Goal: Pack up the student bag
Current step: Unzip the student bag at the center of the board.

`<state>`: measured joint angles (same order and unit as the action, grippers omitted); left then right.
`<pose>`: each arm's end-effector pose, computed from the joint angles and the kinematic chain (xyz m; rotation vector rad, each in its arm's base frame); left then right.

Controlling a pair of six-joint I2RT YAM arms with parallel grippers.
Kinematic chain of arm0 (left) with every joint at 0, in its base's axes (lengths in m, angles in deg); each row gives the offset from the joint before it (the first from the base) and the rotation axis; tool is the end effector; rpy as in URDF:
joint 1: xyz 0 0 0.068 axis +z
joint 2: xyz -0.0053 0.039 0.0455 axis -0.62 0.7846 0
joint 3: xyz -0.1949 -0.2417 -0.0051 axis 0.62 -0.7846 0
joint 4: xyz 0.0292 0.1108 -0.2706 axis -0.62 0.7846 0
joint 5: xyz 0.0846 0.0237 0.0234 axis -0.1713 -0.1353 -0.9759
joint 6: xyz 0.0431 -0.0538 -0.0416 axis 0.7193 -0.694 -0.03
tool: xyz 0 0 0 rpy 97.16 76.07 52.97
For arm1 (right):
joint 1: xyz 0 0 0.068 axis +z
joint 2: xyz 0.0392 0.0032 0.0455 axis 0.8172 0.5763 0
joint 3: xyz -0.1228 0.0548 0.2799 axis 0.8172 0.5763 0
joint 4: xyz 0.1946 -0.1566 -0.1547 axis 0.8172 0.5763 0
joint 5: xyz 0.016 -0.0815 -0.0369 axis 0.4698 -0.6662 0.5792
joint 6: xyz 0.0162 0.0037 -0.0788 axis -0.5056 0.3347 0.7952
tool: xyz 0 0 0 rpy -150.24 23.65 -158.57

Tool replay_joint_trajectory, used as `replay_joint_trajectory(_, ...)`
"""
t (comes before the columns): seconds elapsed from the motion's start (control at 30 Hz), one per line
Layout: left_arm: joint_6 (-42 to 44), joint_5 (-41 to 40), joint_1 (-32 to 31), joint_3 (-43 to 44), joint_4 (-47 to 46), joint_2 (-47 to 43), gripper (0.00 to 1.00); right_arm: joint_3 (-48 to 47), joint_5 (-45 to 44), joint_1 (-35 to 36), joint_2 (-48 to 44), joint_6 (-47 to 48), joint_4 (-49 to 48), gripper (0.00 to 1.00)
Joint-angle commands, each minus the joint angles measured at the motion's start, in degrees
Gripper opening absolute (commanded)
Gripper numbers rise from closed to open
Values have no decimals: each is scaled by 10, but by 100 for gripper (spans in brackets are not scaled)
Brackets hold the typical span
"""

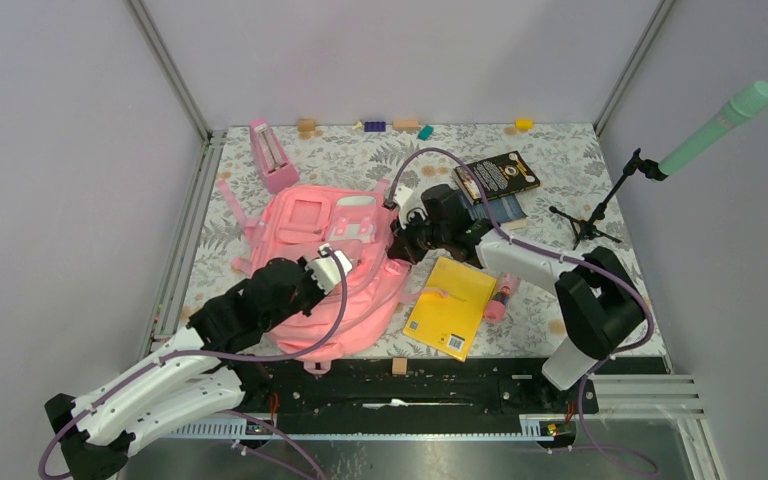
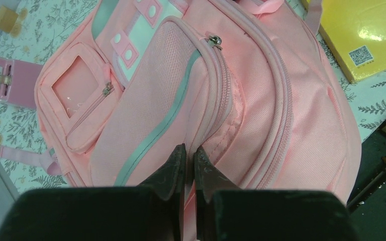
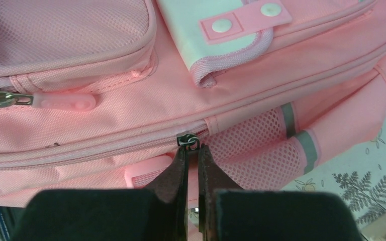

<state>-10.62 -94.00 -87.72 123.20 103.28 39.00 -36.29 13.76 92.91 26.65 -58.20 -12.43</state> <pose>0.1287 -0.1280 0.2893 1.0319 1.8443 -0.1309 0.3111 0.2835 0.2298 -1.0960 1.8831 0.8021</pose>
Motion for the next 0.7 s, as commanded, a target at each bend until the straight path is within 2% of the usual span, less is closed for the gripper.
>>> replay_joint_trajectory(0.0, -20, 1, 4, 25, -69, 10, 0, -5, -83, 25, -45, 34, 23, 0)
replay_joint_trajectory(0.1, -30, 22, 4, 31, -70, 30, 0, -4, -112, 36, -64, 46, 42, 0)
replay_joint_trajectory(0.37, -52, 17, 4, 45, -69, 51, 0, 11, -174, 66, -102, 70, 51, 0)
replay_joint_trajectory(0.67, -84, 42, 5, 53, -95, 59, 0, 31, -199, 94, -122, 68, 49, 0)
